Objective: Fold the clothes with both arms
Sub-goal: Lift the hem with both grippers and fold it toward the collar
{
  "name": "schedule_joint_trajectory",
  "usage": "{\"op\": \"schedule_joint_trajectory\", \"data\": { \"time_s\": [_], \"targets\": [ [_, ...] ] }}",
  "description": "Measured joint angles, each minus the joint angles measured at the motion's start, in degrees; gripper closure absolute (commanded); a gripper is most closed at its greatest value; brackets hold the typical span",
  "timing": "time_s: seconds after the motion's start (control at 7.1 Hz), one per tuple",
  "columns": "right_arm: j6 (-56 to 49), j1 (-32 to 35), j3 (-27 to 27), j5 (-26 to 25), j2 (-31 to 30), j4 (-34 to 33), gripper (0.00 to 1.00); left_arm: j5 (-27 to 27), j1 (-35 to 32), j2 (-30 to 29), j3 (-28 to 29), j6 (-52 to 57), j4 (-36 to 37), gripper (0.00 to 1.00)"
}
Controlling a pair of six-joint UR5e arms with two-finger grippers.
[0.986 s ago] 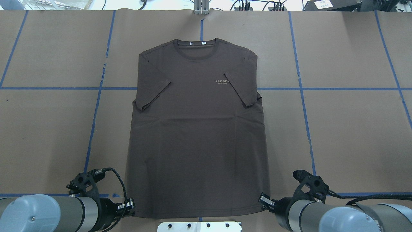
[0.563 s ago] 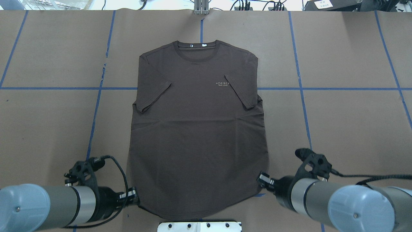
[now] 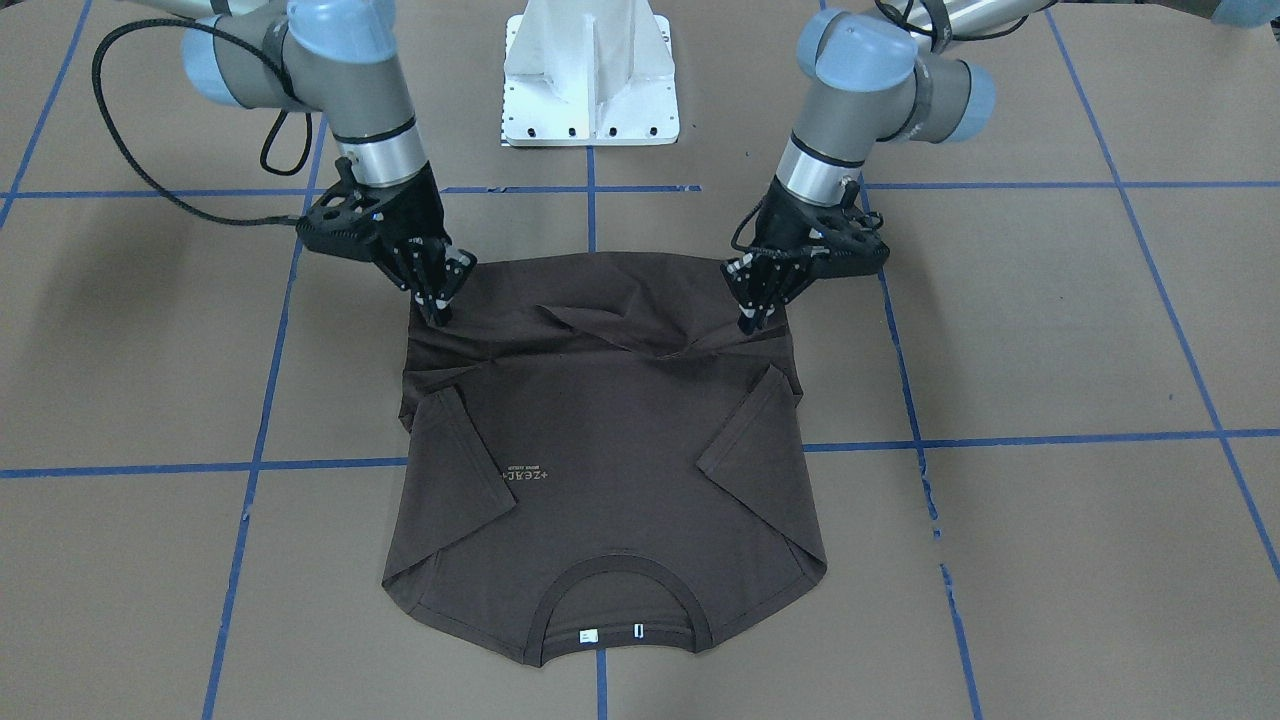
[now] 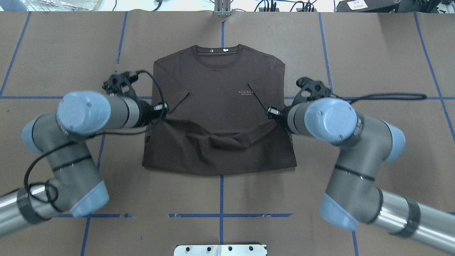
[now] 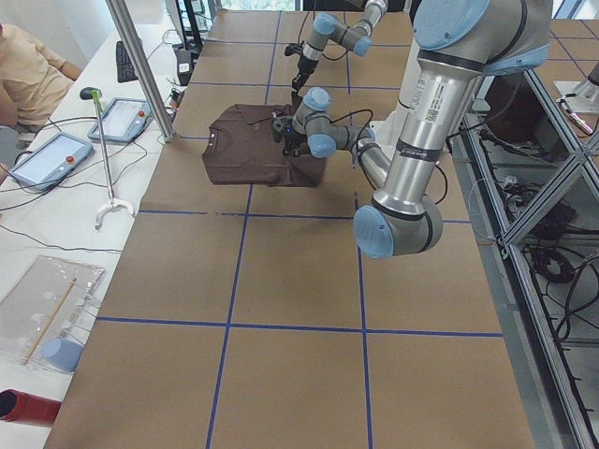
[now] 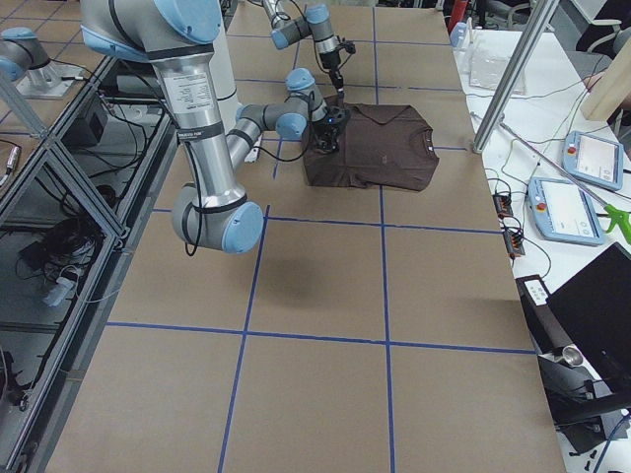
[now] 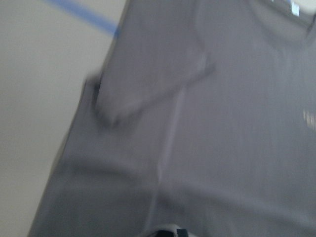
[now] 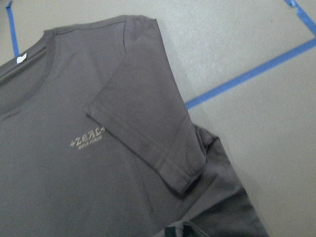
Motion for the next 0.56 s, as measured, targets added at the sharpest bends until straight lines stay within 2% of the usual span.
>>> {"op": "schedule_joint_trajectory", "data": {
  "time_s": [0.28, 0.56],
  "targets": [
    [-3.6, 6.4, -13.0, 2.5, 7.1, 1.5, 1.00, -0.6, -5.4, -2.5, 6.6, 4.0, -3.3, 1.00],
    [-5.2, 11.5, -24.3, 6.6, 11.3, 8.6, 1.00, -0.6, -8.9, -4.4, 14.4, 7.6, -9.5, 1.00]
  ]
}}
